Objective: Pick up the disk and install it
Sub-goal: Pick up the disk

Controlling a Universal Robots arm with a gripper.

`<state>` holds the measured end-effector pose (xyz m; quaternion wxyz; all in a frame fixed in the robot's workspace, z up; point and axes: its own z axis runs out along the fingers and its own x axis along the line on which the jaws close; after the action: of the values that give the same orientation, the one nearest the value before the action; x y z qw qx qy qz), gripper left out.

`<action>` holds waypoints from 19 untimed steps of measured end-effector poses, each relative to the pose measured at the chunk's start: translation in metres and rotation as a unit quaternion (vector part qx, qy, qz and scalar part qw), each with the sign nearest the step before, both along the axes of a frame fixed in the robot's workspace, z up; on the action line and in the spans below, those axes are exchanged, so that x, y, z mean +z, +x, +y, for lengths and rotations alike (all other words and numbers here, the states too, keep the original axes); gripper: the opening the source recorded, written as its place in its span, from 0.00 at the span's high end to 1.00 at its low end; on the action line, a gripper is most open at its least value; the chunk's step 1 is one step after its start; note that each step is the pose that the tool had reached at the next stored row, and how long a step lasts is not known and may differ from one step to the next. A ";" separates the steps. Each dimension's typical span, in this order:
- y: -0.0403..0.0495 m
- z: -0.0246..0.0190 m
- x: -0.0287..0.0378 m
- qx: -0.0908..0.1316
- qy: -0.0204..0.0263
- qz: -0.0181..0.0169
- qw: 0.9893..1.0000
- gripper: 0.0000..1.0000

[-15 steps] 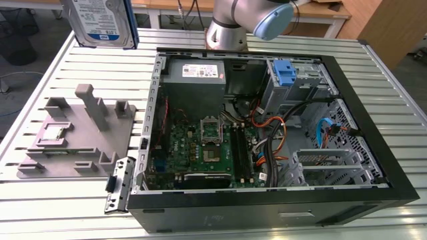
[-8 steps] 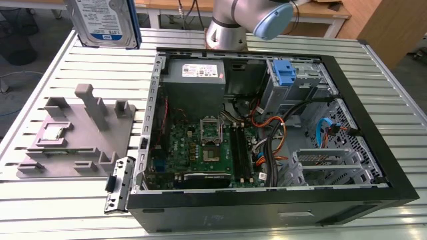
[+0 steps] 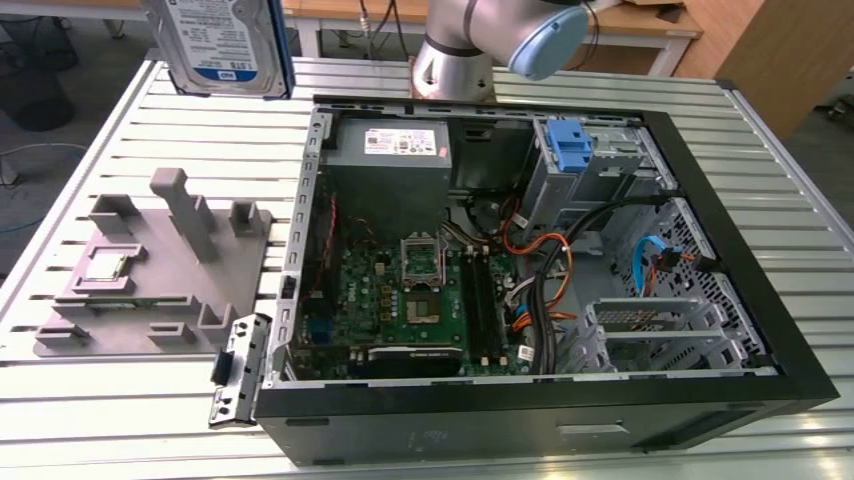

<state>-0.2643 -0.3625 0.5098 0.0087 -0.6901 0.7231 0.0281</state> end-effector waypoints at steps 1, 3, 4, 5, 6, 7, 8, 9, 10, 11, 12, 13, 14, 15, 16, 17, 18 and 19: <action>0.0015 0.0000 0.0000 0.000 0.000 0.000 1.000 0.65; 0.0048 0.0000 0.0000 0.000 0.000 0.000 1.000 0.65; 0.0065 0.0000 0.0000 0.000 0.000 0.000 1.000 0.65; 0.0082 0.0000 0.0000 0.000 0.000 0.000 1.000 0.65; 0.0099 0.0000 0.0000 0.000 0.000 0.000 1.000 0.65; 0.0116 0.0000 0.0000 0.000 0.000 0.000 1.000 0.65; 0.0134 0.0000 0.0000 0.000 0.000 0.000 1.000 0.65; 0.0150 0.0000 0.0000 0.000 0.000 0.000 1.000 0.65; 0.0166 0.0000 0.0000 0.000 0.000 0.000 1.000 0.65; 0.0185 0.0000 0.0000 0.000 0.000 0.000 1.000 0.65; 0.0204 0.0000 0.0000 0.000 0.000 0.000 1.000 0.65; 0.0222 0.0000 0.0000 0.000 0.000 0.000 1.000 0.65; 0.0236 0.0000 0.0000 0.000 0.000 0.000 1.000 0.65; 0.0250 0.0000 0.0000 0.000 0.000 0.000 1.000 0.65; 0.0263 0.0000 0.0000 0.000 0.000 0.000 1.000 0.65; 0.0274 0.0000 0.0000 0.000 0.000 0.000 1.000 0.65; 0.0285 0.0000 0.0000 0.000 0.000 0.000 1.000 0.65; 0.0296 0.0000 0.0000 0.000 0.000 0.000 1.000 0.65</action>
<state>-0.2347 -0.3625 0.5097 0.0087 -0.6901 0.7231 0.0281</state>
